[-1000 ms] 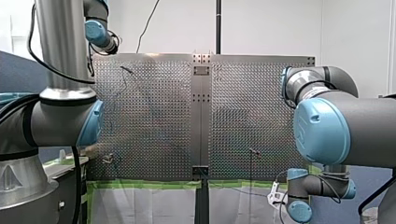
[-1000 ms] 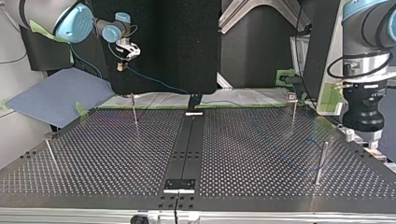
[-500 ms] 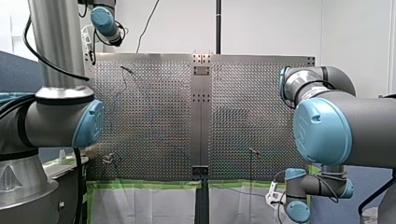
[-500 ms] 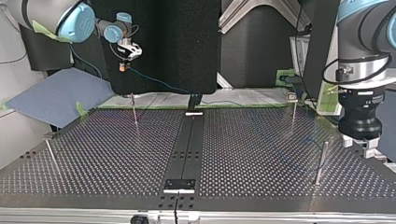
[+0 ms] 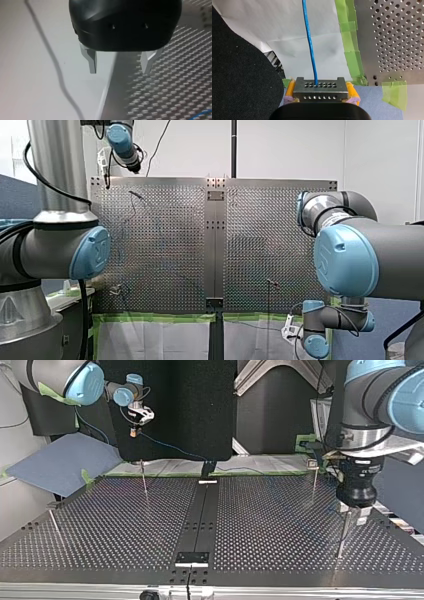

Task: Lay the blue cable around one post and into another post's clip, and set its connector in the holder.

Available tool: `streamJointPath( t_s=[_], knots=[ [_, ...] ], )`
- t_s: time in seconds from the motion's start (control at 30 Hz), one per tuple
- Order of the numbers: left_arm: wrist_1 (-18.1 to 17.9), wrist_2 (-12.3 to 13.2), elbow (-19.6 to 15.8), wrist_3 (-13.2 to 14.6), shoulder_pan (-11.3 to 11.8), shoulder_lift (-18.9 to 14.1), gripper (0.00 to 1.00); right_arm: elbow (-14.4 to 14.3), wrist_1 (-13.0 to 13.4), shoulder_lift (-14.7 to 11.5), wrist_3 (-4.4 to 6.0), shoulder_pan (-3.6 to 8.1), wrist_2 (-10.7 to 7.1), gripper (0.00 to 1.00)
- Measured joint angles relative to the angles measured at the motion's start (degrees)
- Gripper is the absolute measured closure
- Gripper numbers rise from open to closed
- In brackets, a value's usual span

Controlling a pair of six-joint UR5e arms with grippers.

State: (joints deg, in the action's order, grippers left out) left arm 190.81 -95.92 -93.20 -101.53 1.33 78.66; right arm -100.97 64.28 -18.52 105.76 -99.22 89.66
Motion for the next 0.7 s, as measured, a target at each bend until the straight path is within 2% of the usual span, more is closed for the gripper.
streamJointPath(
  t_s=[0.33, 0.5, 0.7],
  knots=[
    [4.7, -4.1, -3.1, 1.1, -0.9, 1.9, 0.13, 0.0, -0.3, 0.0, -0.12, -0.61, 0.09, 1.00],
    [7.2, -6.2, -2.8, 1.8, -0.9, 2.7, 0.13, 0.1, -0.5, 0.0, -0.18, -0.82, 0.16, 1.00],
    [9.9, -6.7, -1.2, 1.9, -0.5, 3.0, 0.13, 0.2, -0.6, 0.0, -0.31, -1.07, 0.23, 1.00]
  ],
)
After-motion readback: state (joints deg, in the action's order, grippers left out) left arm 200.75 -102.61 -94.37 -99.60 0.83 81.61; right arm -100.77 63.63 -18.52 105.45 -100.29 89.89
